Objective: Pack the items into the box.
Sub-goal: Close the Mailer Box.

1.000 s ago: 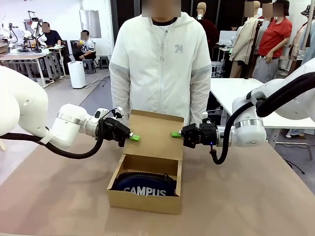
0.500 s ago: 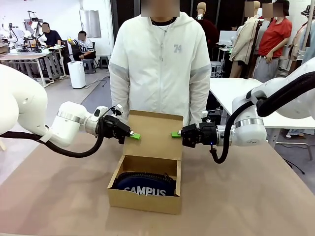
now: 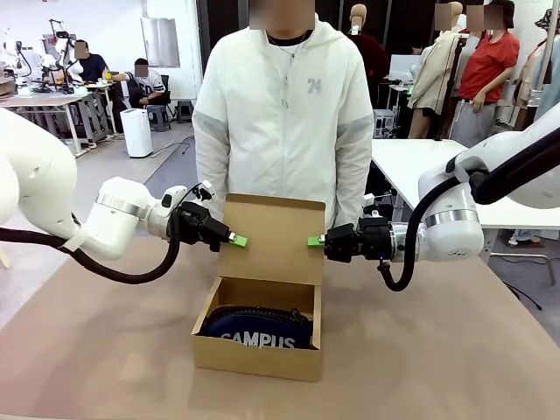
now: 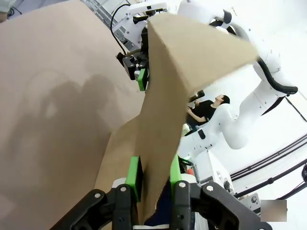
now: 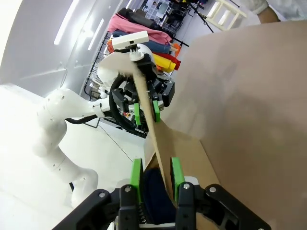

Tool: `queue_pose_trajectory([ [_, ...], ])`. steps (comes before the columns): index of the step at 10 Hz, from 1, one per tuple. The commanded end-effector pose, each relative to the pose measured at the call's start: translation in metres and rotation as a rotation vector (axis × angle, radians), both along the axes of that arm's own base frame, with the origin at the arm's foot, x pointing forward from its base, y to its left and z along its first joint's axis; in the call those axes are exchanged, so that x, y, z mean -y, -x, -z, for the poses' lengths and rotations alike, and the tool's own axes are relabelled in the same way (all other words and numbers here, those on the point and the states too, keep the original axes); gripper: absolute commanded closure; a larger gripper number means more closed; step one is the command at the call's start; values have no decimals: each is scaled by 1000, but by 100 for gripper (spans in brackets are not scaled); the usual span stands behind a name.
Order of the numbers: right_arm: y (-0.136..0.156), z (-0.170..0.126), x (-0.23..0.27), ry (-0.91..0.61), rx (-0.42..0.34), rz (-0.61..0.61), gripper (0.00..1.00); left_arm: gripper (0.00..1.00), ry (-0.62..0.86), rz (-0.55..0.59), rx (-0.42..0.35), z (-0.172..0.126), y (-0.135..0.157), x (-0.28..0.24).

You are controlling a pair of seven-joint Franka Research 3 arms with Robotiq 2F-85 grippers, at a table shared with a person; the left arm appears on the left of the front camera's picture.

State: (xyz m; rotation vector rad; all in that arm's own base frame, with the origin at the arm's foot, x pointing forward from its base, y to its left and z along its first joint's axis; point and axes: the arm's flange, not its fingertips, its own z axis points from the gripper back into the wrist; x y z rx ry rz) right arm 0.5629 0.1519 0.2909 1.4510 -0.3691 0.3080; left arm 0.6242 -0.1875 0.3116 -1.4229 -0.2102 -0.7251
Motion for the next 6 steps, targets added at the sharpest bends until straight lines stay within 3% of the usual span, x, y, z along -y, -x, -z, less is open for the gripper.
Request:
queue_pose_trajectory([
  [1,-12,-1,-2,-6,-35,-5,66,68,-11,4,-31,-3,-8,1],
  [4,-5,6,-1,-1,-16,1,66,68,-6,-4,-23,4,-3,0],
  [6,13,-2,-10,40,212,-34,66,68,94,70,220,-3,24,6],
])
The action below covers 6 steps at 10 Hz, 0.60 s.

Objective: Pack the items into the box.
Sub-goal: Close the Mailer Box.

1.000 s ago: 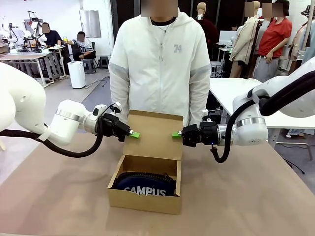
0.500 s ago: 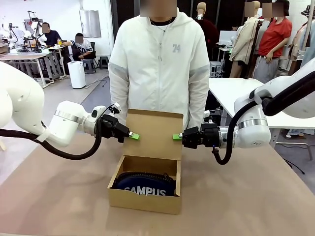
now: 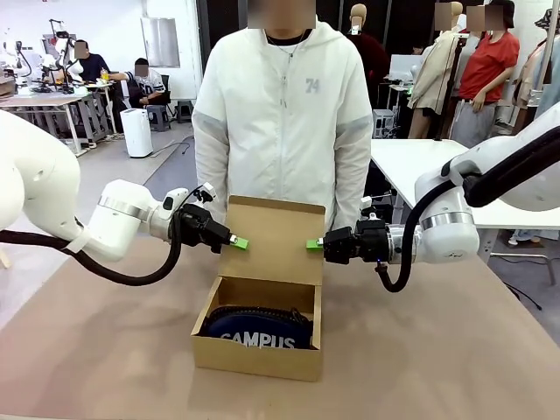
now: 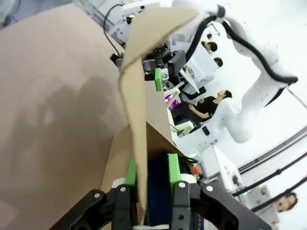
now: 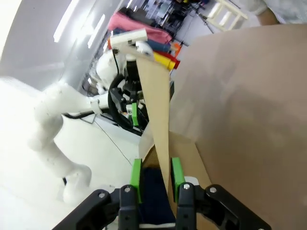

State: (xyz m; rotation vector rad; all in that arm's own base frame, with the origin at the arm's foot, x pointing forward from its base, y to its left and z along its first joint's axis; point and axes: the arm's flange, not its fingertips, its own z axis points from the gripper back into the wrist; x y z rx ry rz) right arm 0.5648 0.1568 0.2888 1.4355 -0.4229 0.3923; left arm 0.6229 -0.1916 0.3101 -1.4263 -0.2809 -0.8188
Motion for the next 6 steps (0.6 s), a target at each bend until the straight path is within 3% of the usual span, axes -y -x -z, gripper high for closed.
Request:
queue_pose_trajectory([
  [1,29,-9,-8,41,207,-19,66,68,107,56,207,-8,38,1],
  [4,67,-21,-25,144,491,-8,66,68,258,110,417,-9,80,-10],
  [6,93,-25,-31,210,663,46,66,68,320,149,512,-7,99,-17],
])
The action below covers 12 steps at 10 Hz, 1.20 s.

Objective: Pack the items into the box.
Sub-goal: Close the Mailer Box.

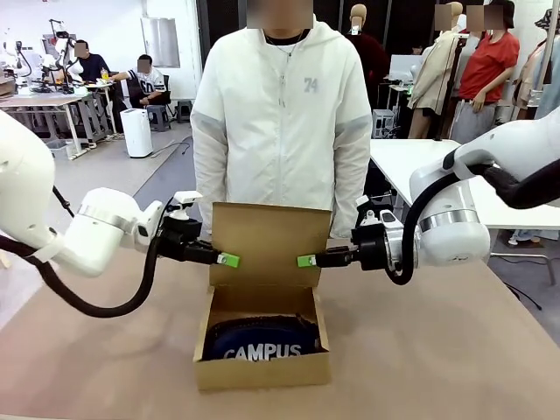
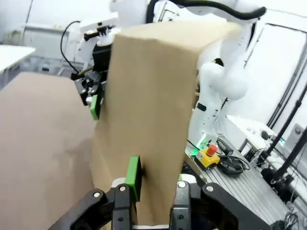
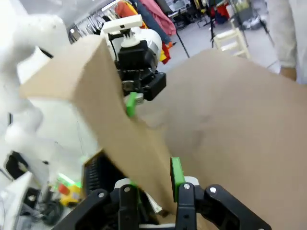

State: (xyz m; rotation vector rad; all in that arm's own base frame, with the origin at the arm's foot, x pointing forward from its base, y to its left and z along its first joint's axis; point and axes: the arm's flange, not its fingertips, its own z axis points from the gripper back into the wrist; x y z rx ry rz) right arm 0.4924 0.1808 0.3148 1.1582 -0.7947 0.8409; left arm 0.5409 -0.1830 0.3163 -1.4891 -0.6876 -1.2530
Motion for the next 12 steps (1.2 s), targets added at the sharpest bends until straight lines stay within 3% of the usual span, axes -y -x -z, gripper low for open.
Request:
queue_pose_trajectory([
  [1,36,-1,-8,21,180,76,66,68,72,81,81,2,22,-8],
  [3,49,10,-10,45,264,42,66,68,108,16,156,15,24,-5],
  [6,46,19,5,-129,290,-129,66,68,112,-104,190,16,23,0],
  [9,48,19,18,-161,334,-229,66,68,66,-103,335,17,45,2],
  [12,43,11,21,-181,390,-251,66,68,51,-94,473,16,66,4],
])
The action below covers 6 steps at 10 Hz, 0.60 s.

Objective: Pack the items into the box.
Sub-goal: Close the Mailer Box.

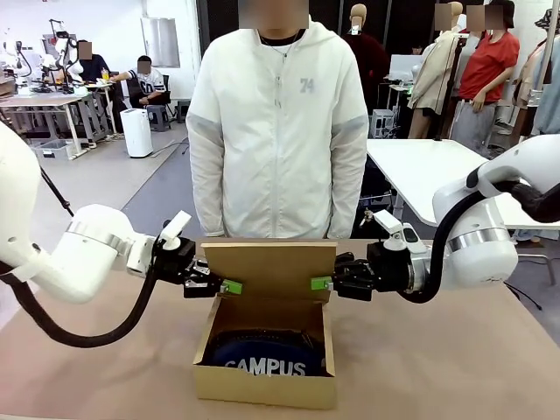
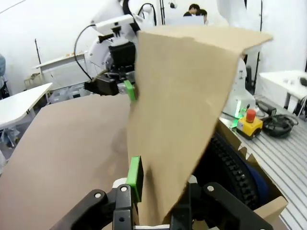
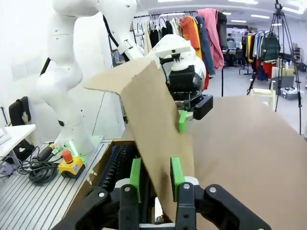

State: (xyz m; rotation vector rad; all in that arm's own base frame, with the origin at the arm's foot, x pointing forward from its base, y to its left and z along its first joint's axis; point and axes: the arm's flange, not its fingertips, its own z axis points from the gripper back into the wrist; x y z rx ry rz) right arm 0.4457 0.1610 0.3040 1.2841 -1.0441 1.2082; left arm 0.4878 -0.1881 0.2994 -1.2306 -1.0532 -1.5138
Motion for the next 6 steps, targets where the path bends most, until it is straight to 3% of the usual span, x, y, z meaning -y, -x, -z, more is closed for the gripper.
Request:
queue_pose_trajectory([
  [1,-2,-1,-1,-7,56,-25,66,68,9,-1,71,-3,18,-2],
  [4,6,-2,-10,53,70,-84,66,68,57,14,72,-6,18,-7],
  [5,6,-3,-7,44,48,-80,60,44,62,25,45,-6,16,-7],
  [6,5,-4,-6,50,40,-87,9,0,57,26,37,-5,17,-8],
])
